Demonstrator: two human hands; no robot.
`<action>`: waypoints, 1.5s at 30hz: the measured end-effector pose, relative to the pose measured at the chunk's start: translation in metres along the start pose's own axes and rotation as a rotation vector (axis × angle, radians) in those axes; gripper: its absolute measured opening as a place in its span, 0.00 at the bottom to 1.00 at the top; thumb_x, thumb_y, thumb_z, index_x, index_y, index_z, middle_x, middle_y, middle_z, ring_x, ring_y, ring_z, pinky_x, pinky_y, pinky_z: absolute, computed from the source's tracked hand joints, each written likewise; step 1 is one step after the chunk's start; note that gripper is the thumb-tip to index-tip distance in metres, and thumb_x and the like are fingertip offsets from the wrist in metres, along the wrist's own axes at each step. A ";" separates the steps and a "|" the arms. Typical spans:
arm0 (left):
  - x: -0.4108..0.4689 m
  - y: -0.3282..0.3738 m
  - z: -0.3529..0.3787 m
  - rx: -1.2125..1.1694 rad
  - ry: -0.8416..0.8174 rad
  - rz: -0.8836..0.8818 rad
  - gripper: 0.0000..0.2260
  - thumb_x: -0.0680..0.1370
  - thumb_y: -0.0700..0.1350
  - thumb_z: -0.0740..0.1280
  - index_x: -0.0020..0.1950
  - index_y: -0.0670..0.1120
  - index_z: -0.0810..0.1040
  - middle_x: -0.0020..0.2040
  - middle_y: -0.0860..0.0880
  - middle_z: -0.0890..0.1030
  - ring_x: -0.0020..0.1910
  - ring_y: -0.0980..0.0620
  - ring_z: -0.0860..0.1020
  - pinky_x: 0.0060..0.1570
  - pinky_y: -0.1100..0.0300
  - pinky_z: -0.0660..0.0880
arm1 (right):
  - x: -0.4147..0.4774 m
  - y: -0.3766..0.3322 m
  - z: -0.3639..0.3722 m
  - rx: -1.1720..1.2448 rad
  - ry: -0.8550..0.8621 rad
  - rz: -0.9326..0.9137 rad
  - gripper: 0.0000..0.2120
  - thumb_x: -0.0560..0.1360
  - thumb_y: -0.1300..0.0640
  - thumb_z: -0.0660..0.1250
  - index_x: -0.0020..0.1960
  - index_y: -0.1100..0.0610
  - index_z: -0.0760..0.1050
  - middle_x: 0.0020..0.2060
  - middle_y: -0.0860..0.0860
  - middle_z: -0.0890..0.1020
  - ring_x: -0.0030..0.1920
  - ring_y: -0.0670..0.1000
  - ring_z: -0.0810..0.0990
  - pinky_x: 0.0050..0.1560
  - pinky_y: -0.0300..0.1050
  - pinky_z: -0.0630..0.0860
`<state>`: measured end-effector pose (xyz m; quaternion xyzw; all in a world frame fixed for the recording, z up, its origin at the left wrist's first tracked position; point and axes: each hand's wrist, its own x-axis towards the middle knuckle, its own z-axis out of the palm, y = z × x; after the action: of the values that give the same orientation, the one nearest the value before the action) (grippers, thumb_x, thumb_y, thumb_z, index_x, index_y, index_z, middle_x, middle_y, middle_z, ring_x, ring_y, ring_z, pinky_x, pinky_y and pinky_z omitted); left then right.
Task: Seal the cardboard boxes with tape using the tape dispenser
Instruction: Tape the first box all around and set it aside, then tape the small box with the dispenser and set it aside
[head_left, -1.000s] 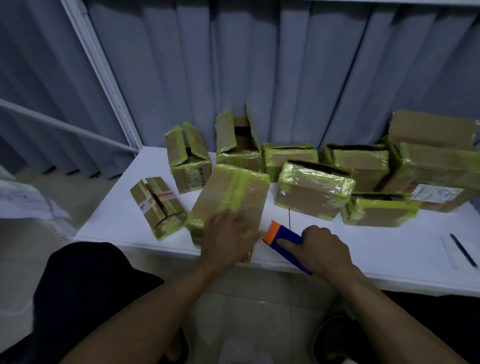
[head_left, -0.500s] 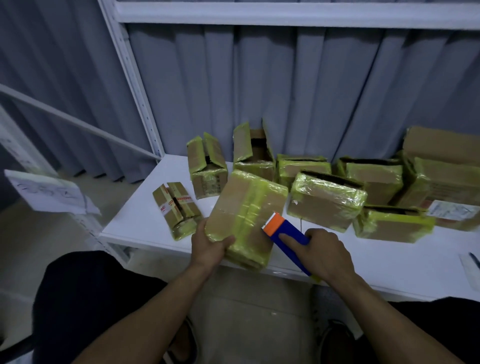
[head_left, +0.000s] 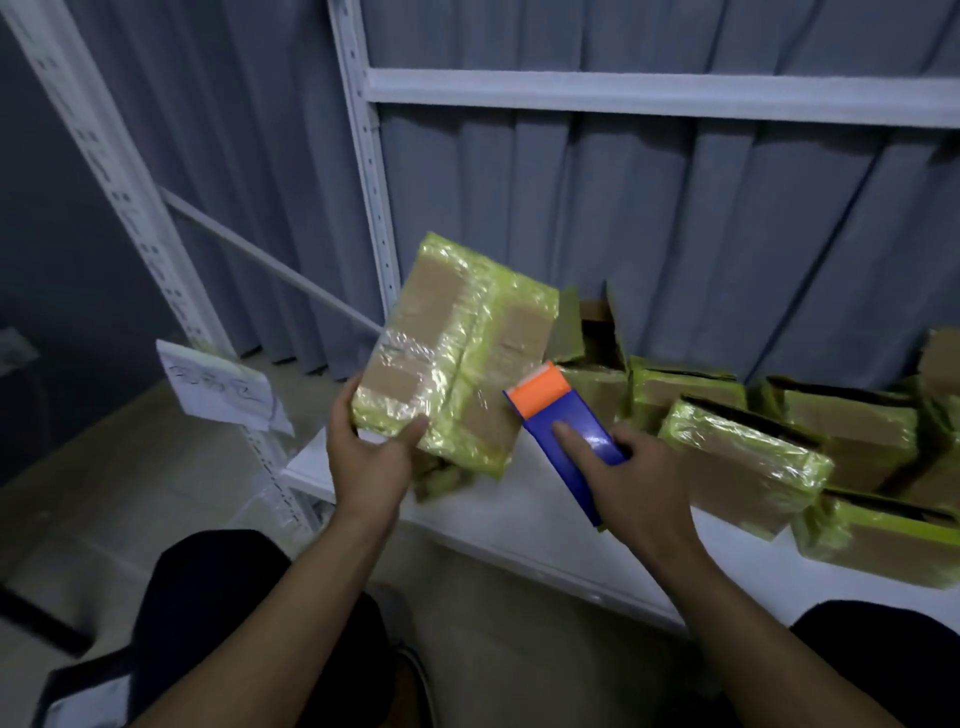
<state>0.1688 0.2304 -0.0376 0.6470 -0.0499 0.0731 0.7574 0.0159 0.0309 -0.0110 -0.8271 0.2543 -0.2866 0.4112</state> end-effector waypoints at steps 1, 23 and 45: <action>0.018 0.006 0.000 -0.016 0.024 0.002 0.34 0.67 0.36 0.80 0.67 0.58 0.73 0.62 0.52 0.79 0.57 0.56 0.80 0.48 0.57 0.81 | 0.007 -0.007 0.009 -0.001 -0.012 -0.002 0.29 0.73 0.36 0.72 0.30 0.56 0.66 0.22 0.47 0.69 0.26 0.47 0.69 0.30 0.41 0.63; 0.318 -0.133 0.053 0.236 0.106 -0.107 0.32 0.64 0.37 0.81 0.61 0.57 0.74 0.54 0.52 0.82 0.53 0.50 0.81 0.56 0.48 0.80 | 0.204 0.008 0.176 0.001 -0.241 0.117 0.32 0.70 0.31 0.71 0.41 0.62 0.82 0.31 0.54 0.83 0.29 0.47 0.80 0.28 0.35 0.71; 0.304 -0.181 0.095 0.927 -0.588 0.175 0.24 0.75 0.51 0.65 0.69 0.42 0.76 0.72 0.42 0.72 0.77 0.44 0.61 0.75 0.63 0.36 | 0.209 0.034 0.181 -0.003 -0.300 0.209 0.28 0.70 0.33 0.73 0.37 0.61 0.80 0.26 0.50 0.81 0.25 0.43 0.79 0.25 0.32 0.69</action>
<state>0.5018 0.1235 -0.1472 0.8990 -0.2755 -0.0337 0.3388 0.2811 -0.0279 -0.0740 -0.8303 0.2753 -0.1154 0.4706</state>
